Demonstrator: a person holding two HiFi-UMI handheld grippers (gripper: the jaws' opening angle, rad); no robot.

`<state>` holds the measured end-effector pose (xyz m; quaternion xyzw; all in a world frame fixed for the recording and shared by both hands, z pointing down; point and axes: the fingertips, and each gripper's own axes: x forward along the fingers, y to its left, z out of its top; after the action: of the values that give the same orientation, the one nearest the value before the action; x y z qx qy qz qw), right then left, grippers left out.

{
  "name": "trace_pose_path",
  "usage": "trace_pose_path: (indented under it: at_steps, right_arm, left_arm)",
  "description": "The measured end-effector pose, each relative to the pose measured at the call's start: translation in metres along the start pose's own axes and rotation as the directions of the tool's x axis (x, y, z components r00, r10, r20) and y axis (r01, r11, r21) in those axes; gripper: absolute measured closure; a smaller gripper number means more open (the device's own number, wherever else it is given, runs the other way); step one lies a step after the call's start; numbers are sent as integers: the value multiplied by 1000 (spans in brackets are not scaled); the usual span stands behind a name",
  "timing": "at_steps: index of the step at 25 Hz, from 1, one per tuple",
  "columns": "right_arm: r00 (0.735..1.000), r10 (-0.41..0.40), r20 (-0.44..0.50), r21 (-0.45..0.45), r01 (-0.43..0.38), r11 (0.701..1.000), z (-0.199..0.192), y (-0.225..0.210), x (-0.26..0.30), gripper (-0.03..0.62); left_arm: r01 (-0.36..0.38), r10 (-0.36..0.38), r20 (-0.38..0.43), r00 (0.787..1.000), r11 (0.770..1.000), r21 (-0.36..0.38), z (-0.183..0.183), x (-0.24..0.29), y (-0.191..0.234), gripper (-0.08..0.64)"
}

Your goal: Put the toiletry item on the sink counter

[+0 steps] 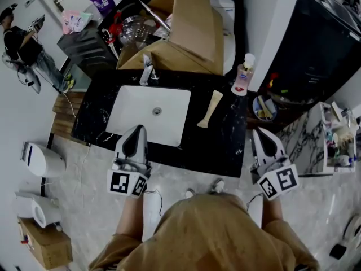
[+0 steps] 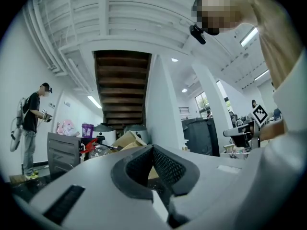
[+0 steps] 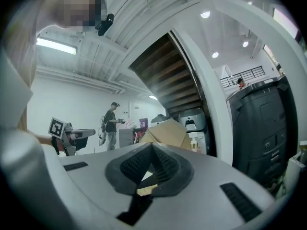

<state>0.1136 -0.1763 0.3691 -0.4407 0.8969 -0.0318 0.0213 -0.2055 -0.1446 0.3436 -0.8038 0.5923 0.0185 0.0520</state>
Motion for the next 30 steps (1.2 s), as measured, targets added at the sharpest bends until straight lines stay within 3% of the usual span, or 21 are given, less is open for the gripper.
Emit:
trace_pose_path:
  at_steps: [5, 9, 30]
  right_arm:
    - [1000, -19, 5, 15, 19, 1000, 2, -4, -3, 589]
    - [999, -38, 8, 24, 38, 999, 5, -3, -11, 589]
    - [998, -58, -7, 42, 59, 997, 3, 37, -10, 589]
  left_arm:
    - [-67, 67, 58, 996, 998, -7, 20, -23, 11, 555]
    - [-76, 77, 91, 993, 997, -14, 31, -35, 11, 555]
    - [12, 1, 121, 993, 995, -101, 24, -37, 15, 555]
